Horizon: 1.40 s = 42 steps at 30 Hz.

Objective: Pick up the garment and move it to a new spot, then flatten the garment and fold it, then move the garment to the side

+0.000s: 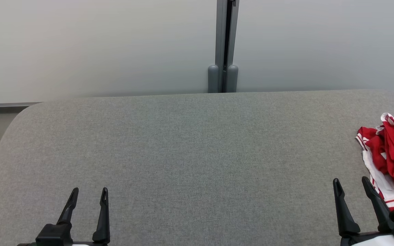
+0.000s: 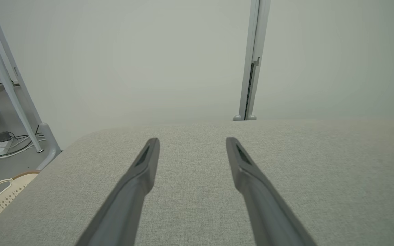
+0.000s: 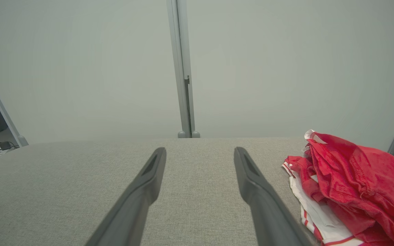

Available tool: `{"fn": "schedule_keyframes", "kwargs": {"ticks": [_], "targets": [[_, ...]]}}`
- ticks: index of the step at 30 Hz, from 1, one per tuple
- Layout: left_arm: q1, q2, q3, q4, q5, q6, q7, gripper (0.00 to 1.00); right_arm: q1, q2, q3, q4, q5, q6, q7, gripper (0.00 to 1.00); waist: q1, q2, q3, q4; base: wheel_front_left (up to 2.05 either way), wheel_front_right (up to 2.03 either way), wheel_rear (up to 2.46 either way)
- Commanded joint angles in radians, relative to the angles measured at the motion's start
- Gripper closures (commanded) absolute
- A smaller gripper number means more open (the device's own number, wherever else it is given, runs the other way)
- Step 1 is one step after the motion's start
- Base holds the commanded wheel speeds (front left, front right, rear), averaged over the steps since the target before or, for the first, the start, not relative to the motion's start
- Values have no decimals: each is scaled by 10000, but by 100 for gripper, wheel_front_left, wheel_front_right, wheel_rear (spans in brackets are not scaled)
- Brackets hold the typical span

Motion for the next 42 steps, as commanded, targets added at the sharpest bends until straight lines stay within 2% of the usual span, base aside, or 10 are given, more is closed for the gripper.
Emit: {"fn": "schedule_keyframes", "kwargs": {"ticks": [1,18,19,23,30,42], "targets": [[-151,76,-3,14,23,64,-1,0,28,-21,10,-42,-39,-20,-65,0,0,-1,-2,3,0,0,0],[-206,139,-91,115,-102,130,-26,0,36,-26,14,-82,-36,-20,55,0,0,-1,-18,65,0,0,0],[-76,67,-95,102,-103,82,-2,100,0,-1,15,-25,-14,0,45,100,0,-1,-18,66,0,0,0],[102,-82,-151,393,-225,51,23,100,51,65,62,281,126,0,40,100,0,-1,-15,65,0,0,0],[-192,-151,80,574,-1803,-201,270,100,-275,-1,37,621,1822,-1,109,100,0,-1,11,28,0,0,0],[-637,-256,396,933,-3870,-580,613,100,-738,-66,-14,1121,4033,-3,214,100,0,-1,47,-26,0,0,0]]}}
